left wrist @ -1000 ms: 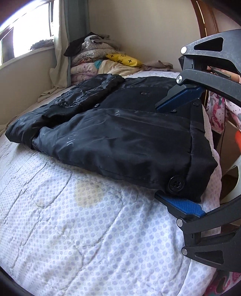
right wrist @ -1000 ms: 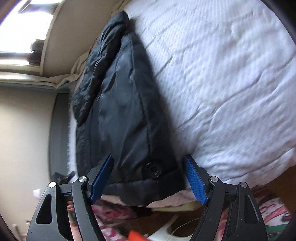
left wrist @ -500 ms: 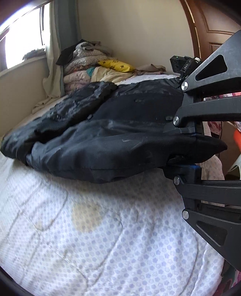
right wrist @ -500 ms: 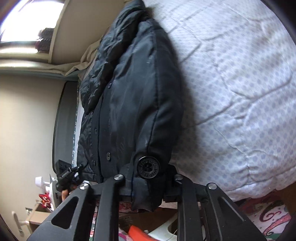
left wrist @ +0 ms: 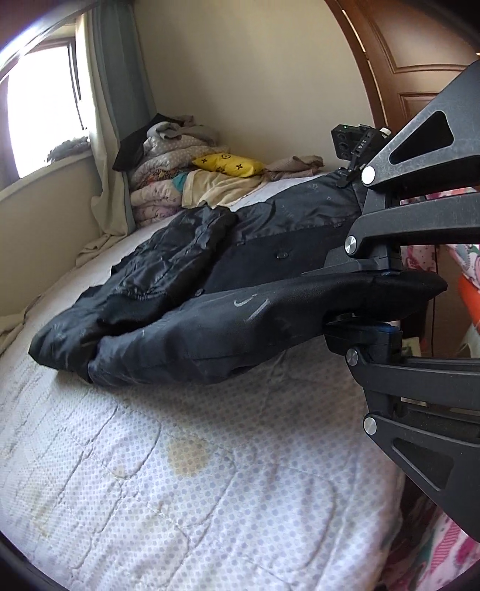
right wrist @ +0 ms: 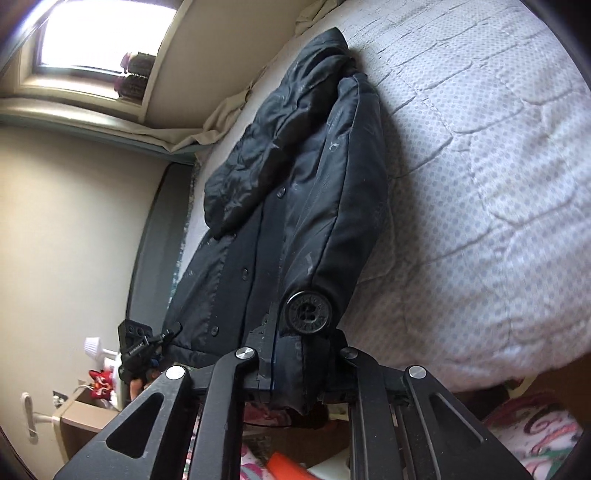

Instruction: Fold large clothes

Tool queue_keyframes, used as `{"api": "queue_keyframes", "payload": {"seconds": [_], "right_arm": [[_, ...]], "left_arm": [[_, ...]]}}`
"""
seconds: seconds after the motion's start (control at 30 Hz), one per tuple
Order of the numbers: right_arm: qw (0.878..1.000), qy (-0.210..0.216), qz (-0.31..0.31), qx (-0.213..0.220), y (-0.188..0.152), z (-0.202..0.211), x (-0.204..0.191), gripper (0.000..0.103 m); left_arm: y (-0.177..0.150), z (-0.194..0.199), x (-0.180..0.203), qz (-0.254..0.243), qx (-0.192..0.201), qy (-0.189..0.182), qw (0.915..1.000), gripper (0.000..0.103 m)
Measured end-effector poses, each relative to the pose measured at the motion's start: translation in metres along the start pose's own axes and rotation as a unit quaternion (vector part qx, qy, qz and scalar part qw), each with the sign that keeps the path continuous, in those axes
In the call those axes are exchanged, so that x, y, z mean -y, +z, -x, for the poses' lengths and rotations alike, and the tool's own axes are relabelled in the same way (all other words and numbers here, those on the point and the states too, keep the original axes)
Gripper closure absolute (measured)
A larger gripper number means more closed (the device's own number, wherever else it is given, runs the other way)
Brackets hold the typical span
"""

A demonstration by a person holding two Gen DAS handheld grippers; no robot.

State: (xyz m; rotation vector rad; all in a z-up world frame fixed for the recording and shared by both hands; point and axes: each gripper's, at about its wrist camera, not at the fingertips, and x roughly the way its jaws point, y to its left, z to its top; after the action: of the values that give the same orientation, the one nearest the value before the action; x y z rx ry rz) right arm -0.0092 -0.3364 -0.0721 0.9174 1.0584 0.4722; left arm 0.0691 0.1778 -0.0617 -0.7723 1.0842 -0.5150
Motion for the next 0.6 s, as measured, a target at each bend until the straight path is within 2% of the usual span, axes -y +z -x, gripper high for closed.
{"api": "queue_keyframes", "payload": {"seconds": [0.4, 0.6], "right_arm": [[1.0, 0.03, -0.006, 0.006, -0.031, 0.048, -0.01, 0.094], [0.999, 0.039, 0.002, 0.01, -0.014, 0.051, -0.02, 0.094]], "left_arm": [[-0.027, 0.04, 0.015, -0.014, -0.007, -0.023, 0.9996, 0.084], [-0.003, 0.039, 0.022, -0.001, 0.002, -0.04, 0.9992, 0.084]]}}
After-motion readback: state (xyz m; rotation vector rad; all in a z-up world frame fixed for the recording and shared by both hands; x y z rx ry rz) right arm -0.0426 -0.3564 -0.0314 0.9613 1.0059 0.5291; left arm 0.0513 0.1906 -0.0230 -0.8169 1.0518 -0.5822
